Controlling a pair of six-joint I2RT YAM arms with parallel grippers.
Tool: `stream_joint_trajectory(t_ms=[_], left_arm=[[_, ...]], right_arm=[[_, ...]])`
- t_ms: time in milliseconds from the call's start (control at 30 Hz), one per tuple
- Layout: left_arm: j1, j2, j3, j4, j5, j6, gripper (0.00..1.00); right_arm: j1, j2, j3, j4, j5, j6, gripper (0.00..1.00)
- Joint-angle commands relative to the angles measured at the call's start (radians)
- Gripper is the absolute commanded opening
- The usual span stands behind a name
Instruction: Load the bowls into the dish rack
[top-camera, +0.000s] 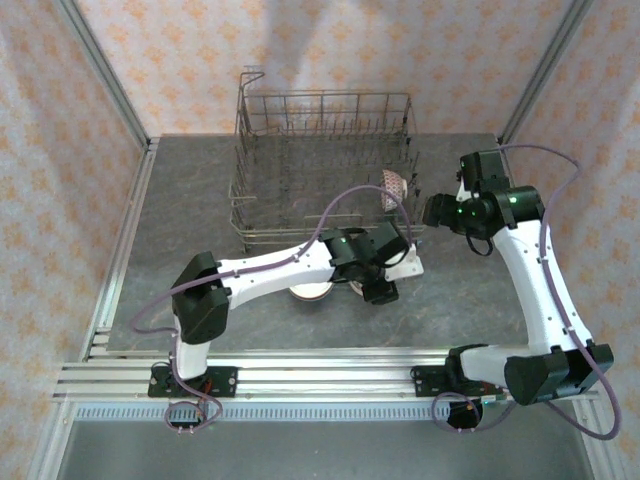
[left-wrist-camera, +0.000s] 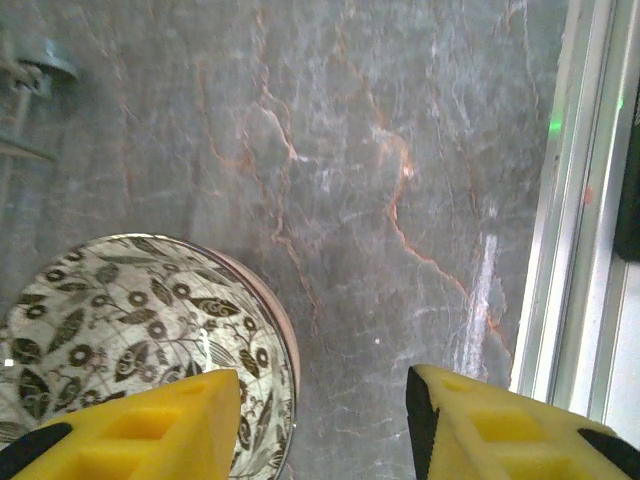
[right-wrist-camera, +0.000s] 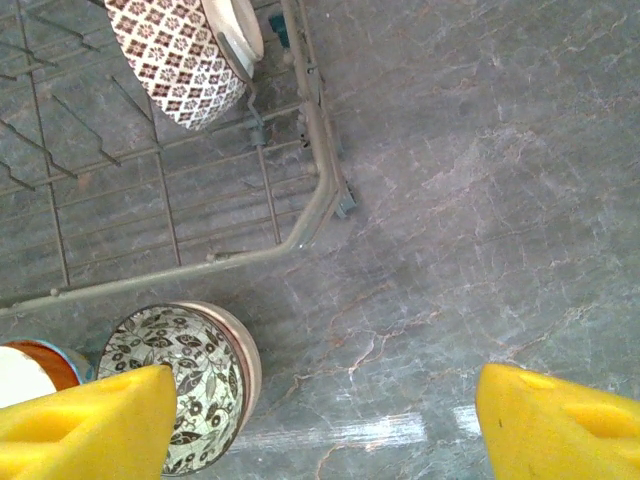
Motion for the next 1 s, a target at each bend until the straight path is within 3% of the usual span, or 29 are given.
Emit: stream_joint_trajectory(t_ms=[0,533,967], left_arm=[[-0.009,0.038,0.032,-0.074,-0.070,-0.020,0.49],[-0.005,0.202,0.222,-0.277,-0.106,-0.015,0.43],[0.018,0.238,0.269,-0.341,-0.082,-0.003,0.29]], right_arm=[[-0.004,-0.037,-0.017,0.022,0.000,0.014,0.78],[-0.004,-0.068,-0.055,0.032,-0.008,0.014,0.77],[-0.004,-0.056,-0.053,0.043,-0.018,0.015,0.77]])
